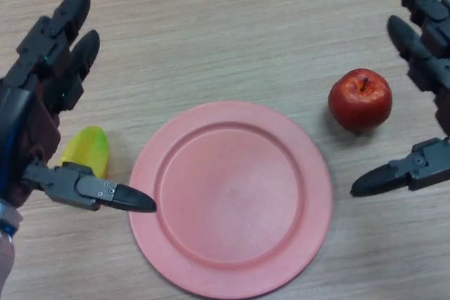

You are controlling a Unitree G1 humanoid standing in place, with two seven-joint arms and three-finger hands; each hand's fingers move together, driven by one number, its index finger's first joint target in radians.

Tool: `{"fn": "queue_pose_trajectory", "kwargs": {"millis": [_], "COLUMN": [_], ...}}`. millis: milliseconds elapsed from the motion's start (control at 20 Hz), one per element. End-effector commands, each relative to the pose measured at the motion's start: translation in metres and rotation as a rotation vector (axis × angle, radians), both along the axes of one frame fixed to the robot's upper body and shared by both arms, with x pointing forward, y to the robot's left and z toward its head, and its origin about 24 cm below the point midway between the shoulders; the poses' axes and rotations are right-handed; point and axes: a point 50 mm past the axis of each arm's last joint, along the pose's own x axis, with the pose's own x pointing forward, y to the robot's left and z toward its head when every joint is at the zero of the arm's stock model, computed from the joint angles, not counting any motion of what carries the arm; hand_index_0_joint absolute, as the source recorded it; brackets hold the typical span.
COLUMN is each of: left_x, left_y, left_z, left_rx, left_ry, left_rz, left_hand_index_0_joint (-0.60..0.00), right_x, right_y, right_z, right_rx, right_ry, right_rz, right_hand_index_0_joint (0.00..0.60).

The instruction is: Pick up the red apple and place it on the plate

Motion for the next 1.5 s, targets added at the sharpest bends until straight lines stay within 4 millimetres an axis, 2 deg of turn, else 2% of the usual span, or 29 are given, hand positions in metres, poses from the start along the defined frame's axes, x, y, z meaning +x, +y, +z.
{"fn": "queue_pose_trajectory", "kwargs": {"millis": [50,400,650,800,950,1050,1100,1150,1200,1250,1300,1350,1500], "left_x": [-0.012,-0.012,-0.017,-0.018,-0.02,-0.022,-0.023,-0.023,-0.024,-0.025,-0.026,-0.027,-0.027], "left_y": [0.02,0.011,0.007,0.003,0.004,0.006,0.006,0.007,0.007,0.009,0.011,0.015,0.017], "left_z": [0.034,0.029,0.026,0.017,0.018,0.02,0.02,0.02,0.02,0.02,0.021,0.022,0.023], "left_rx": [0.011,0.048,0.029,0.094,0.095,0.106,0.106,0.108,0.11,0.114,0.12,0.129,0.134], "left_ry": [-0.26,-0.275,-0.284,-0.274,-0.284,-0.306,-0.307,-0.309,-0.31,-0.313,-0.317,-0.325,-0.323], "left_rz": [0.061,0.084,0.075,0.113,0.123,0.14,0.14,0.143,0.146,0.15,0.155,0.168,0.173], "left_hand_index_0_joint": [0.0,0.0,0.0,0.0,0.0,0.0,0.0,0.0,0.0,0.0,0.0,0.0,0.0], "right_x": [-0.011,-0.001,0.038,0.065,0.096,0.11,0.111,0.113,0.116,0.121,0.125,0.125,0.119], "right_y": [-0.006,-0.008,-0.01,-0.012,-0.012,-0.008,-0.008,-0.009,-0.009,-0.011,-0.013,-0.015,-0.018], "right_z": [0.033,0.029,0.019,0.013,-0.006,-0.019,-0.019,-0.022,-0.025,-0.031,-0.036,-0.037,-0.029], "right_rx": [0.014,-0.03,-0.134,-0.206,-0.303,-0.399,-0.404,-0.427,-0.445,-0.474,-0.503,-0.535,-0.495], "right_ry": [-0.235,-0.217,-0.267,-0.338,-0.296,-0.324,-0.324,-0.32,-0.313,-0.29,-0.272,-0.277,-0.302], "right_rz": [-0.004,-0.041,-0.086,-0.137,-0.191,-0.23,-0.232,-0.245,-0.258,-0.285,-0.314,-0.342,-0.345], "right_hand_index_0_joint": [0.0,0.0,0.0,0.0,0.0,0.0,0.051,0.201,0.3,0.45,0.55,0.6,0.6]}}
